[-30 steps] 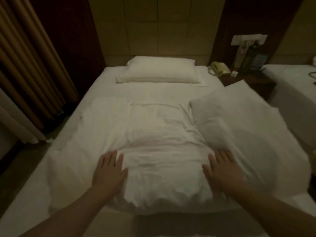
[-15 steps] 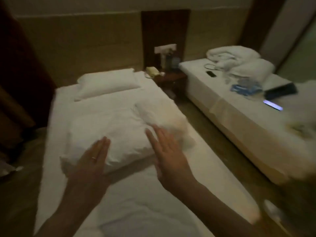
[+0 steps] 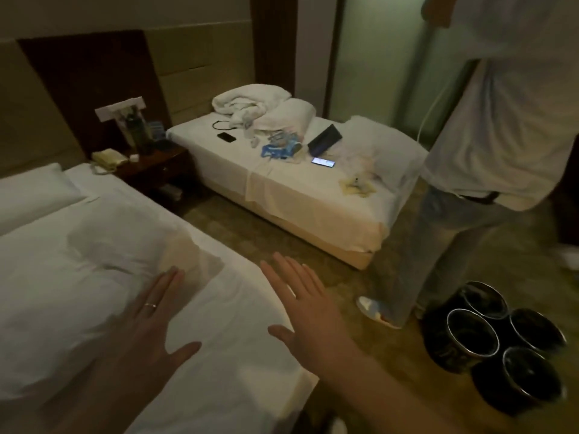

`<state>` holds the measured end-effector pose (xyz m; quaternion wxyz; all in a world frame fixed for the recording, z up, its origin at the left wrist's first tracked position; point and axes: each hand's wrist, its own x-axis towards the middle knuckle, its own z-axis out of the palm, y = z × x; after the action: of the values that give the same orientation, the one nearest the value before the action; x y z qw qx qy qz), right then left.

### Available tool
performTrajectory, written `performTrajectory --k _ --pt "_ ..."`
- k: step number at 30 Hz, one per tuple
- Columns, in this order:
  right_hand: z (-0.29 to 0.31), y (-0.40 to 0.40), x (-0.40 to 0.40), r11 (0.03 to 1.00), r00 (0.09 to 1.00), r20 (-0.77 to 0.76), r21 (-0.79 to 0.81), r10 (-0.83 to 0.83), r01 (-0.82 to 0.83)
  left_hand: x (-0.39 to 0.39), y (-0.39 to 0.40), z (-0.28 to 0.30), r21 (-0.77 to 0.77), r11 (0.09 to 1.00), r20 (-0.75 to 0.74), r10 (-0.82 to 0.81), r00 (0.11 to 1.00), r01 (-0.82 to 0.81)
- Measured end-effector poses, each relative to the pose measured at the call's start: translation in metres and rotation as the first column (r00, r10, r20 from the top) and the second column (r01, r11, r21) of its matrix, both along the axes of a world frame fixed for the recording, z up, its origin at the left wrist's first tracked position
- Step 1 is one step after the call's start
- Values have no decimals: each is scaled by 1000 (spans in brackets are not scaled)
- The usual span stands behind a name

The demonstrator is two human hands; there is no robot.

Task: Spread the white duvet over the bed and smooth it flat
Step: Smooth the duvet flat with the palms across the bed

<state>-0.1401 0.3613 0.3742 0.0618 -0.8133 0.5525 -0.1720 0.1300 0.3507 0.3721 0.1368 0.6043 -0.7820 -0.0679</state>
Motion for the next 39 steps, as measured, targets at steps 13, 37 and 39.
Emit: performTrajectory --k 13,37,39 --pt "42 -194 -131 977 974 -79 -8 210 -211 -147 -121 37 -86 971 -31 222 975 -224" --pt "40 -450 103 327 336 -192 -78 922 -942 -107 -177 56 -163 248 36 969 246 -955" --pt "40 -455 120 278 287 -193 -72 938 -958 -100 -172 55 -142 198 59 980 191 -970"
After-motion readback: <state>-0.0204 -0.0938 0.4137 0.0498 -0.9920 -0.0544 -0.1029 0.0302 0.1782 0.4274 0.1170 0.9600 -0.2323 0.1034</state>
